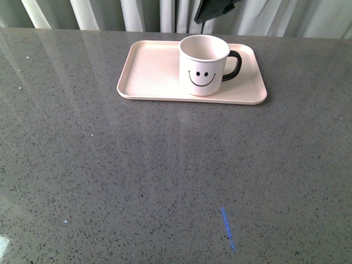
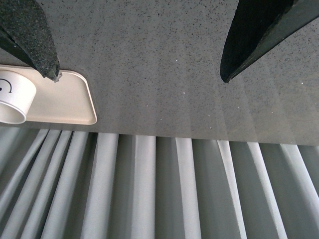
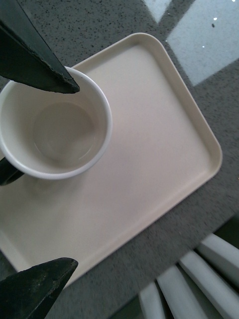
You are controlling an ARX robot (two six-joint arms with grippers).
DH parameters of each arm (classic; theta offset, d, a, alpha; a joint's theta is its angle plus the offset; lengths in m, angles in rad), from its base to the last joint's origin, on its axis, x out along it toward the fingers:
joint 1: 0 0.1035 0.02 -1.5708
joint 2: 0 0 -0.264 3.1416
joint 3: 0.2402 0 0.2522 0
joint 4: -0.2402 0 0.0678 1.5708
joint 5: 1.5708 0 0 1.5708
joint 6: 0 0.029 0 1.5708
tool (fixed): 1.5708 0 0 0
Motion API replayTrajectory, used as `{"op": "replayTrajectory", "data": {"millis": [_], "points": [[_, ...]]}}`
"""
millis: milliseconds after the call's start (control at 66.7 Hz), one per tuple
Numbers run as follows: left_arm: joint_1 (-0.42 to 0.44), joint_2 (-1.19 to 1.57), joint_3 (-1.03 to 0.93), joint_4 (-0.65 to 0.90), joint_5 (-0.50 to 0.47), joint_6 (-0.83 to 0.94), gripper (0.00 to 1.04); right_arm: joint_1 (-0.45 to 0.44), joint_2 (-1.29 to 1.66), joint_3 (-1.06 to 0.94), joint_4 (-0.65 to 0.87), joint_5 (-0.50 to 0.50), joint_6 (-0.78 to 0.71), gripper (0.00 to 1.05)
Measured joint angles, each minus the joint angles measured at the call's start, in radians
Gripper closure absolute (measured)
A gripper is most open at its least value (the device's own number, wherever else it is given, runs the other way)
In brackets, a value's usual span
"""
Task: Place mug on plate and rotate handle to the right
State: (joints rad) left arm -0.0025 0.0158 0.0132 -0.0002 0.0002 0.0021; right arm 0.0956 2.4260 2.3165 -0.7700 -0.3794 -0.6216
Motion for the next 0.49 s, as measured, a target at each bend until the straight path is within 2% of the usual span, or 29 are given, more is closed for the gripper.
{"op": "replayTrajectory", "data": {"millis": [165,315,405,420,450,465,495], "points": [[0.0,0.0,0.0,0.0,0.0,0.0,0.09,-0.027,-0.157,-0.178,0.11,-0.073,0.0,0.09],[0.0,0.0,0.0,0.0,0.0,0.0,0.09,-0.045,-0.276,-0.344,0.273,-0.102,0.035,0.09],[0.0,0.0,0.0,0.0,0.0,0.0,0.09,-0.045,-0.295,-0.367,0.294,-0.099,0.053,0.09],[0.0,0.0,0.0,0.0,0.0,0.0,0.09,-0.043,-0.301,-0.378,0.316,-0.079,0.069,0.1],[0.0,0.0,0.0,0.0,0.0,0.0,0.09,-0.035,-0.332,-0.456,0.46,0.031,0.13,0.15],[0.0,0.0,0.0,0.0,0.0,0.0,0.09,-0.029,-0.356,-0.517,0.573,0.122,0.163,0.18],[0.0,0.0,0.0,0.0,0.001,0.0,0.09,-0.024,-0.39,-0.618,0.745,0.235,0.241,0.23]]}}
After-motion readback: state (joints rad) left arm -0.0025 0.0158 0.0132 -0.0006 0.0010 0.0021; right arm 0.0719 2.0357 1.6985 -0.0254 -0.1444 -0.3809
